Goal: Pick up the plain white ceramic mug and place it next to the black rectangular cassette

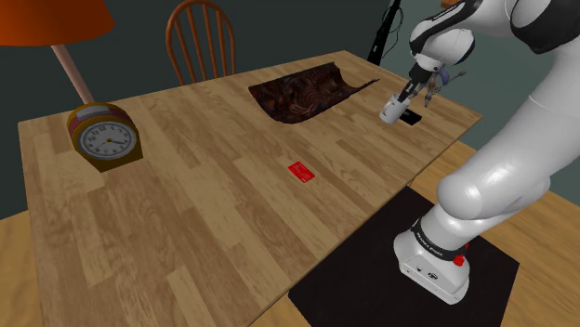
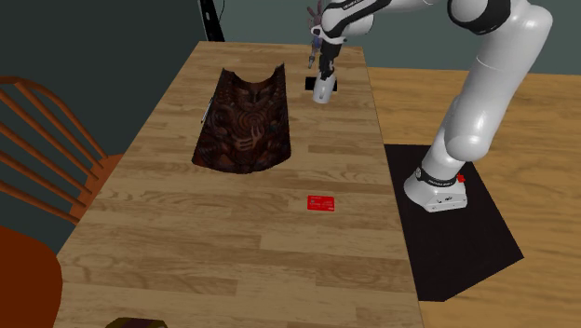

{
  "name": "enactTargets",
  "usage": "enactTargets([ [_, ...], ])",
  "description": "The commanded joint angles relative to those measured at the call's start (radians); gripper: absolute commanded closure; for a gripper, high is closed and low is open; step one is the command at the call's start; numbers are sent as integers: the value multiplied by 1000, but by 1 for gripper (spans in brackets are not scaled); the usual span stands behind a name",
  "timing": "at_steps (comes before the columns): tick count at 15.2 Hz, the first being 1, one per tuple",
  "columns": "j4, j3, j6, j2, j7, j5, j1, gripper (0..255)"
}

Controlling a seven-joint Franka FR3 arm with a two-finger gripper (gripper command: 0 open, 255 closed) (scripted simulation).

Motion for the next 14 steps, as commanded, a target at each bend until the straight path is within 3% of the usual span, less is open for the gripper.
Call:
enactTargets([
  [1, -8, 1, 23, 19, -15, 16, -2, 255],
  [9, -14, 3, 38, 29, -23, 25, -3, 255],
  [10, -14, 3, 38, 29, -23, 25, -3, 0],
  [14, -14, 3, 38, 29, -23, 25, -3, 0],
])
